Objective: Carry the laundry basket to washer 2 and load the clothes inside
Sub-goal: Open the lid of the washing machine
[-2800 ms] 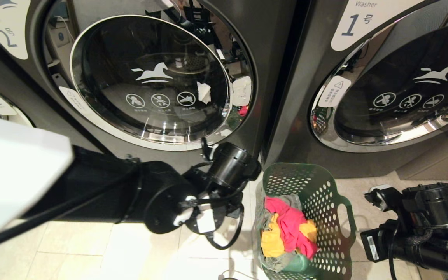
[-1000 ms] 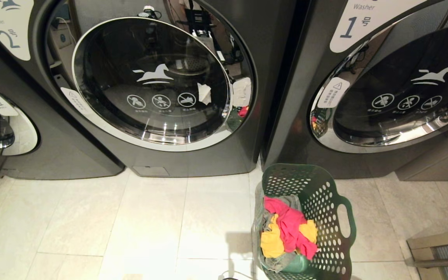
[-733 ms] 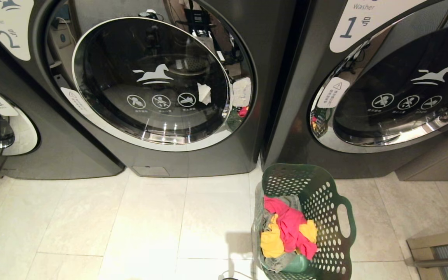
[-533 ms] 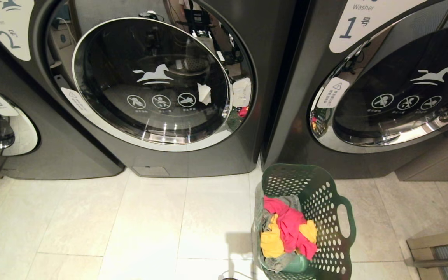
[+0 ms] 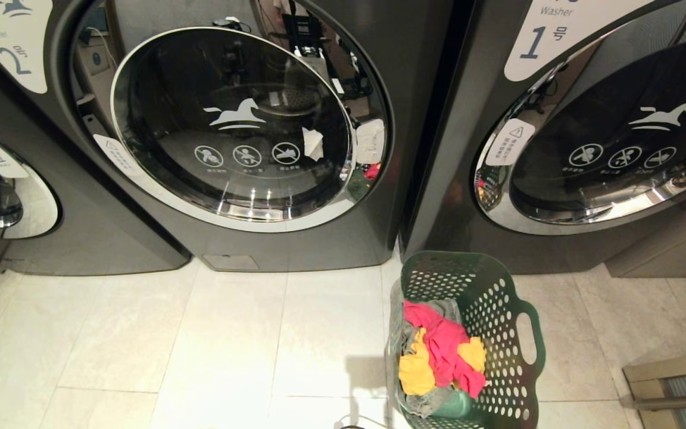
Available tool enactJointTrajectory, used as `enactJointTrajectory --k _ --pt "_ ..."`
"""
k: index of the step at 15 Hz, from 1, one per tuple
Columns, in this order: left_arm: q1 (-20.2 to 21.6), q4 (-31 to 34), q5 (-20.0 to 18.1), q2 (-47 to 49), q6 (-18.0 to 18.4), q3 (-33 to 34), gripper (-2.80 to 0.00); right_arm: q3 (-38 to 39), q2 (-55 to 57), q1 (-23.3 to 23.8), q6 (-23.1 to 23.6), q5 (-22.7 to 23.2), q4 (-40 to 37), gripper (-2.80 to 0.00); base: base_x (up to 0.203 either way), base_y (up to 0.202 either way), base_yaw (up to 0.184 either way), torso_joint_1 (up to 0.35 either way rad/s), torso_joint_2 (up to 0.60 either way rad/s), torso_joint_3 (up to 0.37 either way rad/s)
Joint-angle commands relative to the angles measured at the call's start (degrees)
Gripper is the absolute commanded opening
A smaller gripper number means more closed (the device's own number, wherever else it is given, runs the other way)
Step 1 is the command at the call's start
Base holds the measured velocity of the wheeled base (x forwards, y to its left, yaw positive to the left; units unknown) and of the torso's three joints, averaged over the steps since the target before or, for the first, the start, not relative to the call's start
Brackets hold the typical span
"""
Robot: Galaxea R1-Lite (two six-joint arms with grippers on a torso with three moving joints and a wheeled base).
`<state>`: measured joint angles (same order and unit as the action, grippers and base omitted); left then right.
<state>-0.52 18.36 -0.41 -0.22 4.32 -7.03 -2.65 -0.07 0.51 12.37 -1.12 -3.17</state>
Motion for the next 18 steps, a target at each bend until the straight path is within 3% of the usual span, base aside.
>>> enactJointTrajectory --k 1,8,18 --pt "0.00 0.10 -0.02 0.22 0.23 0.00 -2.80 0.01 0.12 -0.05 0.11 -0.02 0.10 -2.80 0.000 0.000 0.000 0.000 0.00 0.000" --pt "0.00 0.10 -0.11 0.31 0.69 -0.09 -2.80 0.18 0.07 0.01 0.28 0.07 0.36 -2.80 0.000 0.000 0.000 0.001 0.00 0.010" --pt "0.00 0.05 0.06 0.22 0.17 -0.04 -2.80 0.45 0.11 -0.01 0.11 -0.02 1.41 -2.80 0.000 0.000 0.000 0.003 0.00 0.190"
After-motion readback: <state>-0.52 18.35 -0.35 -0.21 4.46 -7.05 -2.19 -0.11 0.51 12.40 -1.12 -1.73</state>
